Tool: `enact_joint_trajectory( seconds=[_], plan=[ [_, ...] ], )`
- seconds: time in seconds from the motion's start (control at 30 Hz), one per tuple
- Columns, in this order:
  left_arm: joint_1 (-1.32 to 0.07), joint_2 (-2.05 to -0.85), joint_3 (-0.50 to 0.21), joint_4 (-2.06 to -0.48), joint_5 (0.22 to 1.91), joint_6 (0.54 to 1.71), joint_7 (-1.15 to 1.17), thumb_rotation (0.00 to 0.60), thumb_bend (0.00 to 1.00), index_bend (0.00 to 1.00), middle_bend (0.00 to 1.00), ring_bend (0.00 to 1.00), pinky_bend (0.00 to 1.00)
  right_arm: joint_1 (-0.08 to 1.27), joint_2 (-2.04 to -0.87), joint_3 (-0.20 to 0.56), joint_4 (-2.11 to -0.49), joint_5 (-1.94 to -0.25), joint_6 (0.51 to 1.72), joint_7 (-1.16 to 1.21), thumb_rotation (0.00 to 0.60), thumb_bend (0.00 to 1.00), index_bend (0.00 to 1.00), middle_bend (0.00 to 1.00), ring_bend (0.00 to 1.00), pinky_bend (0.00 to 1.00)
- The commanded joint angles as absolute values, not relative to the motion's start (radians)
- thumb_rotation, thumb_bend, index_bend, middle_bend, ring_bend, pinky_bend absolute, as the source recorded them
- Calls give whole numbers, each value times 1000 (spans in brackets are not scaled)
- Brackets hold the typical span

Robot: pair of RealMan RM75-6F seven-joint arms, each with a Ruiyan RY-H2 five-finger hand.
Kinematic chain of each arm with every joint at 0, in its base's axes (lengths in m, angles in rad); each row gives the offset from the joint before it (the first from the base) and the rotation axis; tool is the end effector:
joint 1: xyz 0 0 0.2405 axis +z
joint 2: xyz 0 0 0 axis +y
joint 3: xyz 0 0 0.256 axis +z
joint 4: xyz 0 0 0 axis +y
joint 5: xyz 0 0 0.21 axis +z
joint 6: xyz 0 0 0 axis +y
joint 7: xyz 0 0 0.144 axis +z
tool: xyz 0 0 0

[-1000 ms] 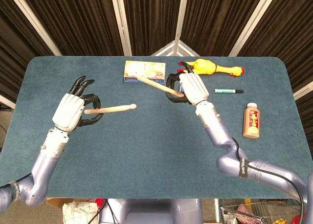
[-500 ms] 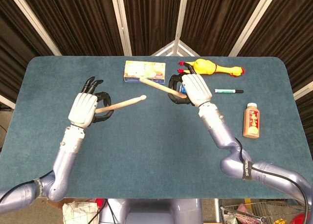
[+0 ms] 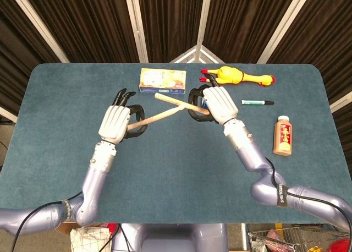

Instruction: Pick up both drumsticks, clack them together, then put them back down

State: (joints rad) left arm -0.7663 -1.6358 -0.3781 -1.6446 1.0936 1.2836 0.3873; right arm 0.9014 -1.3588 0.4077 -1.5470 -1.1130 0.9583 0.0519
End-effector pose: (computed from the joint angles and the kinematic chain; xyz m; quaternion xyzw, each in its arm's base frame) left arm -0.0630 0.3494 0.0299 -0.5967 -0.3829 -0.5544 0.4358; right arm -0.0539 -0.4107 0.0862 0.6416 -0.4009 0.5597 0.3382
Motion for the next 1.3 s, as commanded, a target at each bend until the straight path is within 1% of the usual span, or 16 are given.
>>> enact_joint_trajectory(
  seconds=[0.03,0.2,0.43,0.9,1.3],
  plan=[
    [-786,-1661,-394,-1655,1070,1289,419,600,420,632,618,142,0,902,-1356,409,-1551,-1107,957,52,600,459,697,612,396,46],
    [-807,-1691,-415,-1660,1041,1308,464,600,420,632,618,142,0,900,-1350,406,-1563,-1111,960,49,600,460,697,612,396,46],
    [-823,-1717,-415,-1668,1029,1324,502,600,420,632,618,142,0,897,-1340,404,-1579,-1112,963,44,600,461,700,612,396,46],
    [-839,-1743,-441,-1662,1009,1357,529,600,420,634,620,142,0,888,-1319,389,-1609,-1138,969,45,600,461,707,613,396,47],
    [-849,-1758,-426,-1652,1008,1354,541,600,420,634,624,142,0,891,-1319,384,-1631,-1147,974,33,600,463,707,616,396,47]
  ],
)
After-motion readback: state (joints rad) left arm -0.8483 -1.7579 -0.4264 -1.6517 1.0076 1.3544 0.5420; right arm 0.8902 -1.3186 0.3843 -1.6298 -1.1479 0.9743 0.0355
